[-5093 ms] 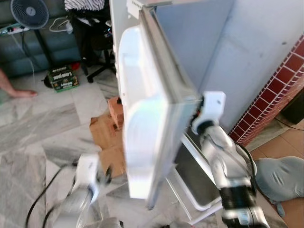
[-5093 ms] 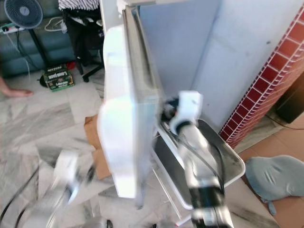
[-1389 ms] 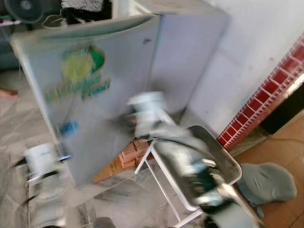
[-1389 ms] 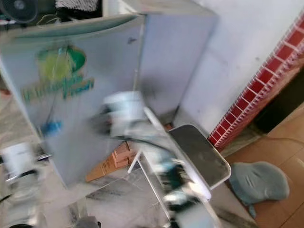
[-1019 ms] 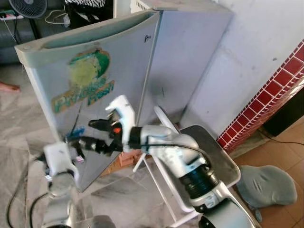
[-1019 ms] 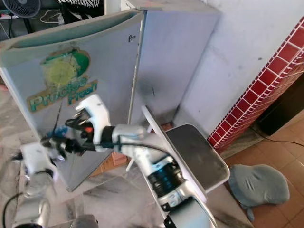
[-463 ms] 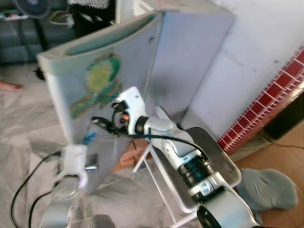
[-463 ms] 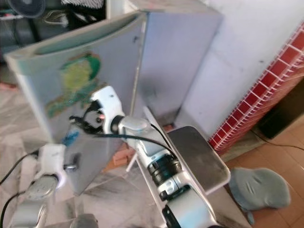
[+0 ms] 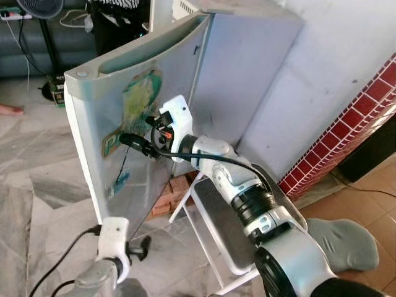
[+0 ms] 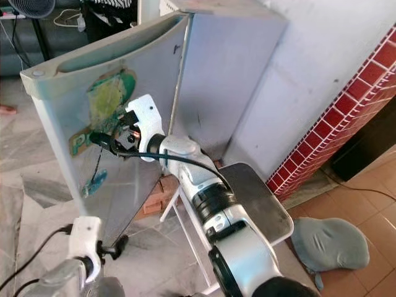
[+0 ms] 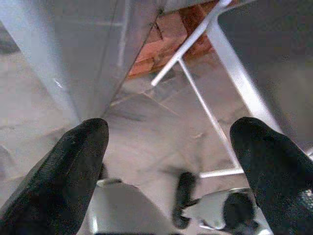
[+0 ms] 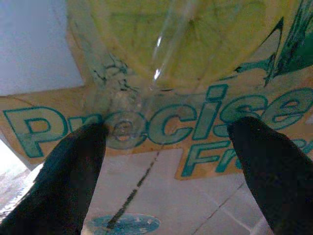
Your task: Restocking fridge
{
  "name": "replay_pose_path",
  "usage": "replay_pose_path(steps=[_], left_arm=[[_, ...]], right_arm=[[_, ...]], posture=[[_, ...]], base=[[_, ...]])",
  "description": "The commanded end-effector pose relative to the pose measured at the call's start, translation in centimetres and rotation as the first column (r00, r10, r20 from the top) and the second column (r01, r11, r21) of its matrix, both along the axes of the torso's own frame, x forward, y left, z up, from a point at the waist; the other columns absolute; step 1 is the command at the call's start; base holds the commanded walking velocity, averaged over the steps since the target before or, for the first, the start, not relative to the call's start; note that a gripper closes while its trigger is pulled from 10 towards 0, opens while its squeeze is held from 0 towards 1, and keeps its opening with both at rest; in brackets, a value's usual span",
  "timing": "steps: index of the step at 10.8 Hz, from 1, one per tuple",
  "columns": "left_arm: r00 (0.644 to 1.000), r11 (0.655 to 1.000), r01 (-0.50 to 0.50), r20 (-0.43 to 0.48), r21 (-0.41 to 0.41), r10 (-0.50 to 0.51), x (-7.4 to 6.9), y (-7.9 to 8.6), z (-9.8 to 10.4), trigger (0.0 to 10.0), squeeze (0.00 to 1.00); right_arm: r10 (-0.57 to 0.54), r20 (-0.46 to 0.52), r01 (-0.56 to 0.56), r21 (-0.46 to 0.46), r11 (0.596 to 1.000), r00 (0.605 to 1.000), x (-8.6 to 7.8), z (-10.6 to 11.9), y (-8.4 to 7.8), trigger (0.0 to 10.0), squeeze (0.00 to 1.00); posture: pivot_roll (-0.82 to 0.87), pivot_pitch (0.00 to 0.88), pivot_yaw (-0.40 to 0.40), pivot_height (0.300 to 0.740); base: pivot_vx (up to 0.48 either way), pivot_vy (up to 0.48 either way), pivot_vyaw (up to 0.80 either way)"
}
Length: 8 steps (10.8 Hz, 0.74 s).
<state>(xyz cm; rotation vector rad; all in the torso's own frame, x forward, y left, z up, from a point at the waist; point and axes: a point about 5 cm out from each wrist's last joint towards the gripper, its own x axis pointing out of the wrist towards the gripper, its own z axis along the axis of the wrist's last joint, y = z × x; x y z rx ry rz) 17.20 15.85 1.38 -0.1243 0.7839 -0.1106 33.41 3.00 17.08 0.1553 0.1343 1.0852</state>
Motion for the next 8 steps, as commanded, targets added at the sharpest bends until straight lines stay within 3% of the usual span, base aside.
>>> replay_pose_path(steps=[1,2,3,4,6,7,8], left_arm=[[1.000,0.999,-0.013,-0.028,-0.045,0.012,-0.2,-0.5,0.4,10.0,0.00],[1.000,0.999,-0.006,-0.024,-0.034,0.005,-0.4,-0.3,0.4,10.0,0.00],[1.000,1.000,0.019,-0.012,0.010,-0.019,-0.4,-0.2,0.3,10.0,0.00],[0.999,0.998,0.044,-0.006,0.033,-0.044,-0.1,-0.3,0.3,9.9,0.00],[0.999,0.998,0.051,-0.013,0.029,-0.051,0.1,-0.4,0.3,9.0,0.00],[0.999,0.998,0.033,0.021,0.047,-0.034,0.6,-0.2,0.3,8.5,0.00],[0.994,0.987,-0.059,0.100,0.152,0.044,2.3,1.4,0.6,10.0,0.00]], right_arm=[[0.057,0.028,-0.059,0.076,0.995,0.998,-0.6,2.1,2.8,10.0,0.00],[0.077,-0.037,-0.071,0.137,0.988,0.996,-1.5,3.0,4.5,10.0,0.00],[0.507,0.040,-0.468,0.451,0.760,0.861,-9.9,10.4,9.8,10.0,0.00],[0.624,0.085,-0.585,0.463,0.666,0.777,-13.0,11.8,10.7,10.0,0.00],[0.604,0.052,-0.580,0.352,0.735,0.796,-12.3,8.9,11.2,10.0,0.00],[0.540,0.014,-0.513,0.335,0.791,0.842,-10.8,7.6,10.5,10.0,0.00],[0.390,-0.005,-0.369,0.307,0.877,0.921,-8.4,7.0,8.9,10.0,0.00]], posture=[[0.30,0.016,-0.192,0.740],[0.31,0.012,-0.202,0.740],[0.31,0.014,-0.193,0.740],[0.31,0.017,-0.196,0.740],[0.30,0.014,-0.192,0.740],[0.29,0.015,-0.186,0.740],[0.28,0.016,-0.176,0.740]], base=[[0.000,0.000,0.00],[0.000,0.000,0.00],[0.000,0.000,0.00],[0.000,0.000,0.00],[0.000,0.000,0.00],[0.000,0.000,0.00],[0.000,0.000,0.00]])
